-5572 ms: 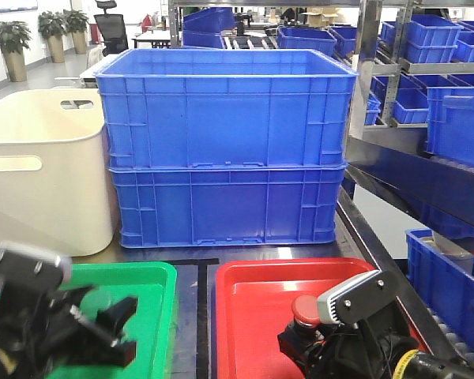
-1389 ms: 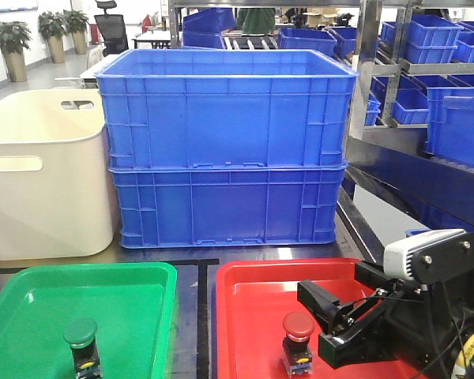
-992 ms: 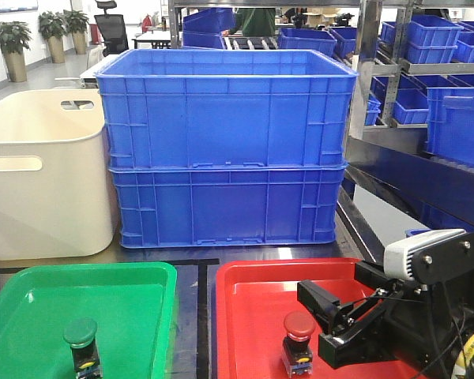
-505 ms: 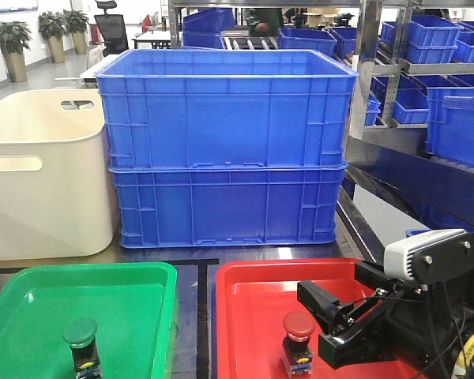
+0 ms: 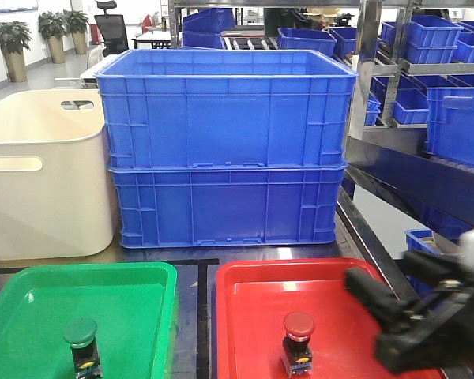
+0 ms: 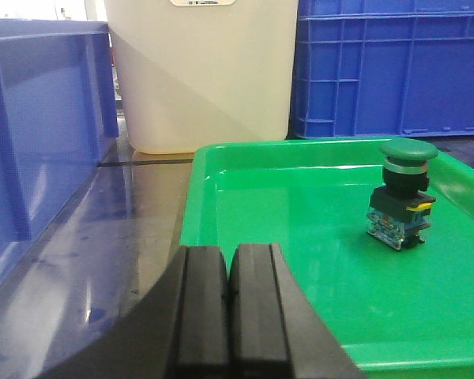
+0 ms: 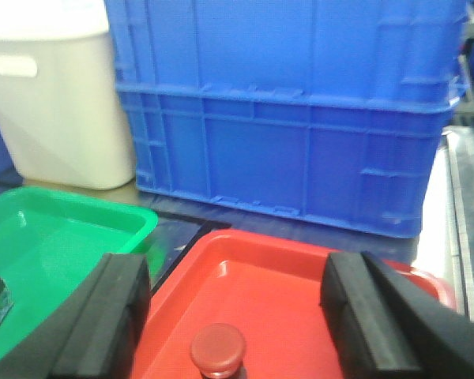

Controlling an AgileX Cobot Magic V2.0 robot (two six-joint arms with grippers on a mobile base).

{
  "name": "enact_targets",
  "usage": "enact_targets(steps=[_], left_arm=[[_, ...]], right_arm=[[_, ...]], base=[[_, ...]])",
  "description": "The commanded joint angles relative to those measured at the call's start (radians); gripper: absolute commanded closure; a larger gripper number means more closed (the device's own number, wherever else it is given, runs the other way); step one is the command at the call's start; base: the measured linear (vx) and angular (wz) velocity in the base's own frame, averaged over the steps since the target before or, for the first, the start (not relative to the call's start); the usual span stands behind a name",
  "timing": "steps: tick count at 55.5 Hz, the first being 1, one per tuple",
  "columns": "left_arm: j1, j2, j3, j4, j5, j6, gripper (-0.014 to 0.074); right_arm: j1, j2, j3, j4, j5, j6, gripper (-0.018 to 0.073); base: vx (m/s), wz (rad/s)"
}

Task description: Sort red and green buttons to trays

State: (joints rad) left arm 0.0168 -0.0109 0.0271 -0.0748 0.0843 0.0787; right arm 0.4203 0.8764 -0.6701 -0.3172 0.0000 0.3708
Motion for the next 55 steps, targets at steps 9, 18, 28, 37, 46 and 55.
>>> enact_targets(steps=[9, 18, 28, 37, 46, 55], left_arm=[[0.002, -0.015, -0.019, -0.003, -0.075, -0.01, 0.0603], [0.002, -0.015, -0.019, -0.003, -0.075, -0.01, 0.0603], [0.002, -0.015, -0.019, -0.003, -0.075, -0.01, 0.0603], [0.002, -0.015, -0.019, -0.003, -0.075, -0.01, 0.0603], [0.002, -0.015, -0.019, -0.003, -0.075, -0.01, 0.0603], [0.002, -0.015, -0.019, -0.003, -0.075, -0.01, 0.0603]], right_arm=[[-0.003, -0.199, -0.03, 0.002, 0.114, -0.009, 0.0114], [-0.004, -0.345, -0.001, 0.037, 0.274, -0.017, 0.0153], [-0.004, -0.527, 0.189, 0.036, 0.228, -0.018, 0.0282], [-0.069, -0.633, 0.368, -0.03, 0.134, -0.021, 0.0503], [-0.255, -0.69, 0.464, 0.046, 0.089, -0.021, 0.0574], [-0.381, -0.737, 0.568, 0.04, 0.017, -0.021, 0.0573]], base=[[0.0, 0.0], [0.0, 0.0], [0.0, 0.0], [0.0, 0.0], [0.0, 0.0], [0.0, 0.0]])
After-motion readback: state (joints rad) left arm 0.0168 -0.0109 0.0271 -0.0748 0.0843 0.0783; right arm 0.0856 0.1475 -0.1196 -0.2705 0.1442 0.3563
